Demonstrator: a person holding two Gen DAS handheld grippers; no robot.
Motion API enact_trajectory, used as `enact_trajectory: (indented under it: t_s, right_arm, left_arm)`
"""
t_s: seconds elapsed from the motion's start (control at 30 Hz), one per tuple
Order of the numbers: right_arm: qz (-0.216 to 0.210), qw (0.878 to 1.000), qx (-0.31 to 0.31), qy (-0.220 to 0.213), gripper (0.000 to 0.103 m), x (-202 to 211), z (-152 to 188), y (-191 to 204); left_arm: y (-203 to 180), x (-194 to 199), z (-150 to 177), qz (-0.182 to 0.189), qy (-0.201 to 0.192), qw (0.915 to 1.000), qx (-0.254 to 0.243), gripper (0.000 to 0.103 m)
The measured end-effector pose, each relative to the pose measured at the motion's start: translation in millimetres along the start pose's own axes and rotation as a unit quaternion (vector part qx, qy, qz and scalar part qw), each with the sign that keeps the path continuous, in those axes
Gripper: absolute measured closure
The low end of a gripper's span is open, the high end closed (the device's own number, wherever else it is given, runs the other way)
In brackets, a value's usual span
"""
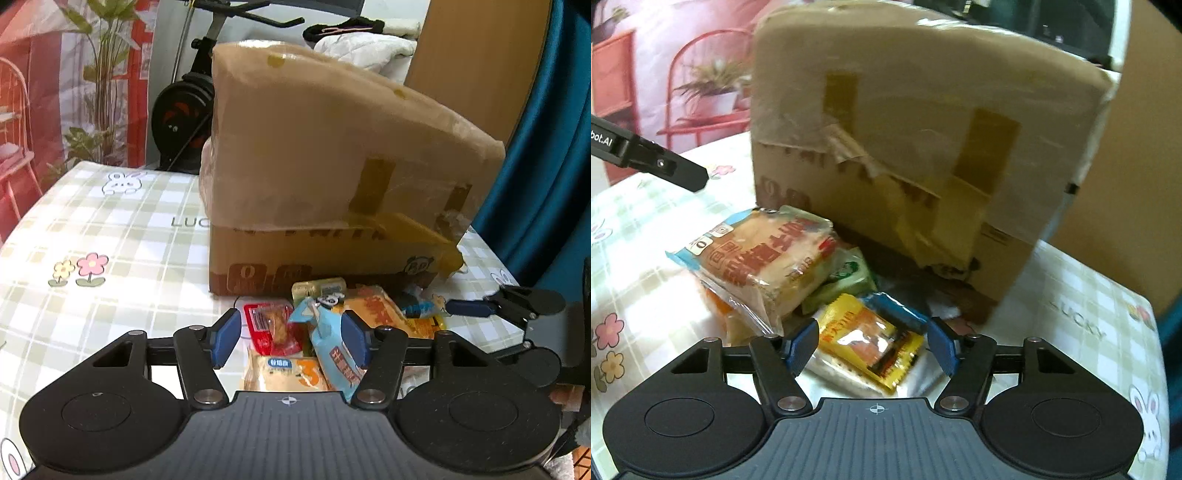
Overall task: Organize snacks
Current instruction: 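Grasp a small clear snack packet with the left tool while the right tool grasps a yellow packet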
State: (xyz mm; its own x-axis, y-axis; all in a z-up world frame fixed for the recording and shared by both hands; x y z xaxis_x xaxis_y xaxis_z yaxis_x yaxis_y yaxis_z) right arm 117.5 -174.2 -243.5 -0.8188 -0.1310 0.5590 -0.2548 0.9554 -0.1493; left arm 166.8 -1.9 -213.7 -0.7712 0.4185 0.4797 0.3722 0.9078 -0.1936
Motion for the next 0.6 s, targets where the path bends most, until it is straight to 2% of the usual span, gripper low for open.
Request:
enact_trajectory:
  t_s: [0.2, 0.3, 0.53, 0.57, 0.6]
  right_arm:
    - [-0.026, 1.000, 0.005, 0.017, 0.041, -18, -2, 0]
    - [-0.035, 0.999, -0.019, 0.026, 0.041, -21, -2, -3]
    - [-0.042, 0.997, -0.049, 0.031, 0.042, -2, 13, -1]
    - [-0.038, 0.998, -0.052, 0.028, 0.046, -1, 14, -1]
    - [-0.034, 0.998, -0.056, 0.024, 0.054, 1, 14, -1]
  left_arm:
    - [1, -2, 6, -0.007, 0.005, 0.9999, 0.011, 0.041]
    - [3, -2, 8, -0.008, 0.006, 0.9998, 0.017, 0.041]
    - [0, -3, 15, -0.005, 0.010, 0.9998, 0.019, 0.041]
    - [0, -4, 16, -0.005, 0.011, 0.9998, 0.018, 0.042]
    - [-1, -4, 18, -0.005, 0.012, 0.9998, 0.017, 0.042]
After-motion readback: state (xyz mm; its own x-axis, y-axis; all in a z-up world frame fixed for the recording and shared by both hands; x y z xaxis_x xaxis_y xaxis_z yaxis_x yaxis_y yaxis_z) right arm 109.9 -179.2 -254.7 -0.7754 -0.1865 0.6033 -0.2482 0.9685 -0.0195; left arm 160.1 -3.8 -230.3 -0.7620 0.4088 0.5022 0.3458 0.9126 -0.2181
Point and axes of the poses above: each gripper's, at about its wrist camera, not at the fingertips, and x roughly against the way its jaws point, y to its left, z to its underside, the point moved 7 cm from there along -x, roughly the way its jaws point, and after that the axes turned 12 degrees about -y, right-handed, at the moved point
